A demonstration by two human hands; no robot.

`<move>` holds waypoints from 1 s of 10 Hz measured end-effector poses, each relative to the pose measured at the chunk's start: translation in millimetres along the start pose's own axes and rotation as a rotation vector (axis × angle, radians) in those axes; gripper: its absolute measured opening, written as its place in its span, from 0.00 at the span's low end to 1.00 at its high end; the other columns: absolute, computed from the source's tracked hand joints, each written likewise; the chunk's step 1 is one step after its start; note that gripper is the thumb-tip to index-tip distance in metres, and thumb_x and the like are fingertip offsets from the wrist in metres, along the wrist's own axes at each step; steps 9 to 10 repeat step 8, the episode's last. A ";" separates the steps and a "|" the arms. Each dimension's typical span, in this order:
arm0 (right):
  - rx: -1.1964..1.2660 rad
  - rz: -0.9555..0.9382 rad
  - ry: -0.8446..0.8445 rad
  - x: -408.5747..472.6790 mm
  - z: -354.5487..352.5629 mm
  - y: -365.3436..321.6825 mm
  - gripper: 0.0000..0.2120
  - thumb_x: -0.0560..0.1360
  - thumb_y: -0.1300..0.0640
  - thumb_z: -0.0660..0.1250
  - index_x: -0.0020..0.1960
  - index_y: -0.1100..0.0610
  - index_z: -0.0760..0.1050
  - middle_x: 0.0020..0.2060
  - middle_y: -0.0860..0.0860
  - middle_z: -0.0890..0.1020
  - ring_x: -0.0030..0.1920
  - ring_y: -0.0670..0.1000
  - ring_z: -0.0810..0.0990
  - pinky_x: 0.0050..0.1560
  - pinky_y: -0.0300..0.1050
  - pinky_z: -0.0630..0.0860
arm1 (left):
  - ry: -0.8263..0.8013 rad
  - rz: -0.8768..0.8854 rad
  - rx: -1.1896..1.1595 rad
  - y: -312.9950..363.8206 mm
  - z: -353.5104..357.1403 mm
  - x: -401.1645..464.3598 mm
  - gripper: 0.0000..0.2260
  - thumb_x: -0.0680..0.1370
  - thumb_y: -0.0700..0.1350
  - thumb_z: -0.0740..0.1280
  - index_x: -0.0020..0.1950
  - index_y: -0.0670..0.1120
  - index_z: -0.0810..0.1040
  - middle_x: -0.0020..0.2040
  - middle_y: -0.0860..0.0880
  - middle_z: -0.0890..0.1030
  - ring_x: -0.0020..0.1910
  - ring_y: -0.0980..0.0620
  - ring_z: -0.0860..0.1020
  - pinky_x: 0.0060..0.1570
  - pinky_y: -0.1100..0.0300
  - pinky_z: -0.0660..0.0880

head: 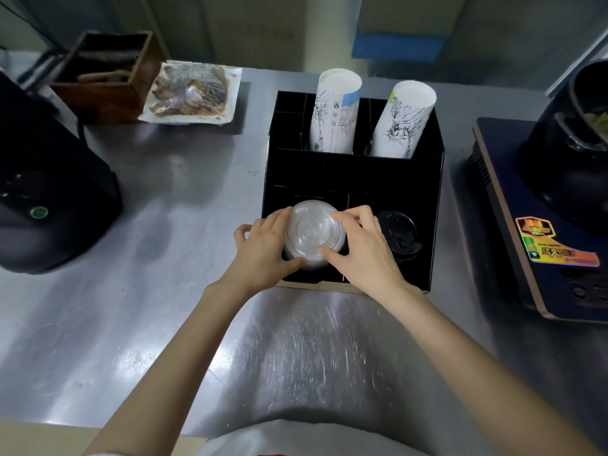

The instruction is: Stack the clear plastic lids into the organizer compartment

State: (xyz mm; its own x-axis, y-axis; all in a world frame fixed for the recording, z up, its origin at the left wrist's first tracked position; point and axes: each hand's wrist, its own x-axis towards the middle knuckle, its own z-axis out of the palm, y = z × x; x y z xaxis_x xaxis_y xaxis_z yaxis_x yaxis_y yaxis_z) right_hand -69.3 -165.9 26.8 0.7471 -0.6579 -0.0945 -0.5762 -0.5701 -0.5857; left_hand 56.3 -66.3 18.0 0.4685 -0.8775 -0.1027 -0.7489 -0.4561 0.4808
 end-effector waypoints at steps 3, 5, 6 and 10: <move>0.054 -0.001 -0.062 -5.7 -7.8 -2.0 0.22 0.73 0.55 0.65 0.65 0.56 0.65 0.65 0.51 0.64 0.63 0.52 0.65 0.66 0.50 0.66 | 0.001 -0.006 0.051 3.3 -4.4 -3.6 0.36 0.70 0.52 0.68 0.71 0.48 0.52 0.73 0.48 0.59 0.69 0.45 0.58 0.68 0.50 0.50; 0.029 -0.044 -0.102 -7.9 -15.0 -4.4 0.24 0.73 0.57 0.64 0.68 0.56 0.62 0.70 0.50 0.63 0.67 0.53 0.63 0.69 0.49 0.62 | 0.010 0.007 0.083 6.0 -7.8 -6.3 0.34 0.71 0.54 0.67 0.70 0.47 0.54 0.72 0.48 0.61 0.69 0.46 0.59 0.67 0.51 0.51; 0.017 -0.037 -0.130 -8.6 -19.6 -5.0 0.25 0.74 0.57 0.63 0.68 0.55 0.61 0.71 0.50 0.62 0.67 0.53 0.64 0.70 0.49 0.61 | -0.004 -0.015 0.092 6.7 -11.5 -6.7 0.33 0.71 0.54 0.66 0.70 0.48 0.54 0.72 0.49 0.62 0.69 0.46 0.59 0.68 0.51 0.51; -0.075 -0.029 -0.128 -1.1 -38.7 -6.5 0.27 0.74 0.55 0.62 0.71 0.53 0.57 0.73 0.52 0.59 0.72 0.53 0.57 0.71 0.52 0.55 | -0.002 0.000 0.081 15.5 -28.4 2.5 0.32 0.74 0.54 0.63 0.71 0.46 0.52 0.73 0.46 0.59 0.71 0.45 0.59 0.70 0.50 0.53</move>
